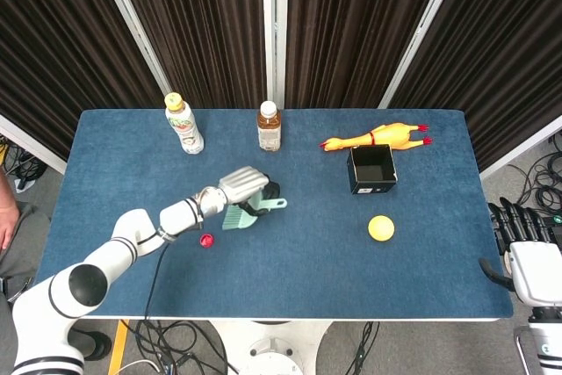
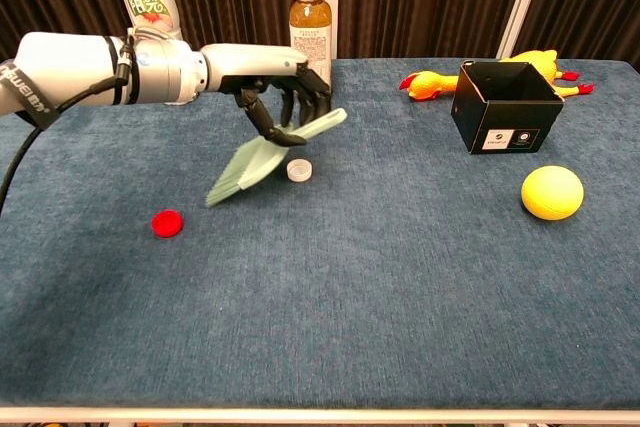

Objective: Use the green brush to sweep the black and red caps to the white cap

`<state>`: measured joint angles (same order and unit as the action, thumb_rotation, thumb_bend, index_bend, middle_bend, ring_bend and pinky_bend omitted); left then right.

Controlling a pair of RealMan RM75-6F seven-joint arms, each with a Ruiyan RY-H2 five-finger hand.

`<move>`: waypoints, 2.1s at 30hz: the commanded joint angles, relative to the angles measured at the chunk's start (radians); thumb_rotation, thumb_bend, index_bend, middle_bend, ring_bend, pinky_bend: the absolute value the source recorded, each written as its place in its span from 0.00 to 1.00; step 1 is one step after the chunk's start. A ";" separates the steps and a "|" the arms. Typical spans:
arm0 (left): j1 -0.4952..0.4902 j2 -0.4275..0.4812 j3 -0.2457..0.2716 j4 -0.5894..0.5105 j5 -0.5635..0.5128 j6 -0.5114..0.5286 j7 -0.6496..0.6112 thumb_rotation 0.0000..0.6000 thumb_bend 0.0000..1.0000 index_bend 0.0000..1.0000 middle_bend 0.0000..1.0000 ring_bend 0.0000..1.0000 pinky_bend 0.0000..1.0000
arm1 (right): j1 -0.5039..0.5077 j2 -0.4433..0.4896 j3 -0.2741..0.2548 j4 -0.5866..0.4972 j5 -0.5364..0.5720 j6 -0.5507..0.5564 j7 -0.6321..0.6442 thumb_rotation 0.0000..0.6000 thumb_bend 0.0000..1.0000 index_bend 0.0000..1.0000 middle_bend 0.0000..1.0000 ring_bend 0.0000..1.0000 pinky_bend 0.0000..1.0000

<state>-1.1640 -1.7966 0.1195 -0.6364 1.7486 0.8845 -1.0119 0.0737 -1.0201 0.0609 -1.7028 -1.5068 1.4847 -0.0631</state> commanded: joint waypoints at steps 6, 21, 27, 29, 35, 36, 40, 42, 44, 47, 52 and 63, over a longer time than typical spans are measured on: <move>-0.010 0.077 -0.039 -0.080 -0.055 -0.002 0.013 1.00 0.39 0.54 0.53 0.40 0.45 | 0.000 -0.001 0.000 0.002 -0.003 0.001 0.002 1.00 0.14 0.00 0.01 0.00 0.00; -0.015 -0.011 -0.033 -0.012 -0.081 -0.079 -0.036 1.00 0.39 0.55 0.54 0.40 0.44 | 0.000 -0.004 0.000 0.008 0.002 -0.005 0.007 1.00 0.14 0.00 0.01 0.00 0.00; -0.015 0.011 -0.035 -0.074 -0.066 -0.023 -0.019 1.00 0.39 0.55 0.54 0.40 0.44 | -0.003 -0.005 0.001 0.014 0.003 -0.001 0.015 1.00 0.14 0.00 0.01 0.00 0.00; -0.007 0.036 -0.041 -0.115 -0.071 -0.001 -0.022 1.00 0.39 0.55 0.54 0.40 0.44 | -0.003 -0.004 0.002 0.017 0.003 0.000 0.019 1.00 0.14 0.00 0.01 0.00 0.00; 0.046 0.136 -0.065 -0.240 -0.120 0.036 0.056 1.00 0.39 0.55 0.54 0.40 0.42 | 0.009 -0.009 0.005 0.030 -0.004 -0.012 0.036 1.00 0.14 0.00 0.01 0.00 0.00; 0.060 0.153 -0.073 -0.264 -0.141 0.033 0.081 1.00 0.39 0.55 0.54 0.40 0.41 | 0.011 -0.010 0.005 0.033 -0.006 -0.015 0.040 1.00 0.14 0.00 0.01 0.00 0.00; 0.138 0.231 -0.111 -0.404 -0.256 0.021 0.237 1.00 0.38 0.55 0.54 0.40 0.40 | 0.024 -0.016 0.006 0.049 -0.012 -0.031 0.057 1.00 0.14 0.00 0.01 0.00 0.00; 0.174 0.258 -0.124 -0.472 -0.310 0.023 0.314 1.00 0.38 0.55 0.54 0.40 0.39 | 0.030 -0.020 0.007 0.055 -0.014 -0.038 0.063 1.00 0.14 0.00 0.01 0.00 0.00; 0.214 0.284 -0.135 -0.552 -0.368 0.028 0.399 1.00 0.38 0.55 0.54 0.40 0.39 | 0.036 -0.025 0.007 0.064 -0.015 -0.045 0.070 1.00 0.14 0.00 0.01 0.00 0.00; 0.262 0.315 -0.146 -0.658 -0.443 0.037 0.514 1.00 0.38 0.55 0.54 0.40 0.39 | 0.043 -0.030 0.007 0.073 -0.015 -0.056 0.080 1.00 0.14 0.00 0.01 0.00 0.00; 0.339 0.326 -0.163 -0.765 -0.558 0.113 0.739 1.00 0.38 0.55 0.54 0.40 0.38 | 0.048 -0.032 0.008 0.080 -0.016 -0.060 0.086 1.00 0.14 0.00 0.01 0.00 0.00; 0.471 0.268 -0.147 -0.902 -0.629 0.301 1.092 1.00 0.38 0.54 0.54 0.40 0.38 | 0.058 -0.029 0.008 0.077 -0.009 -0.072 0.087 1.00 0.14 0.00 0.01 0.00 0.00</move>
<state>-0.7356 -1.5009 -0.0328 -1.5095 1.1324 1.1280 0.0155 0.1313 -1.0497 0.0687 -1.6256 -1.5167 1.4133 0.0238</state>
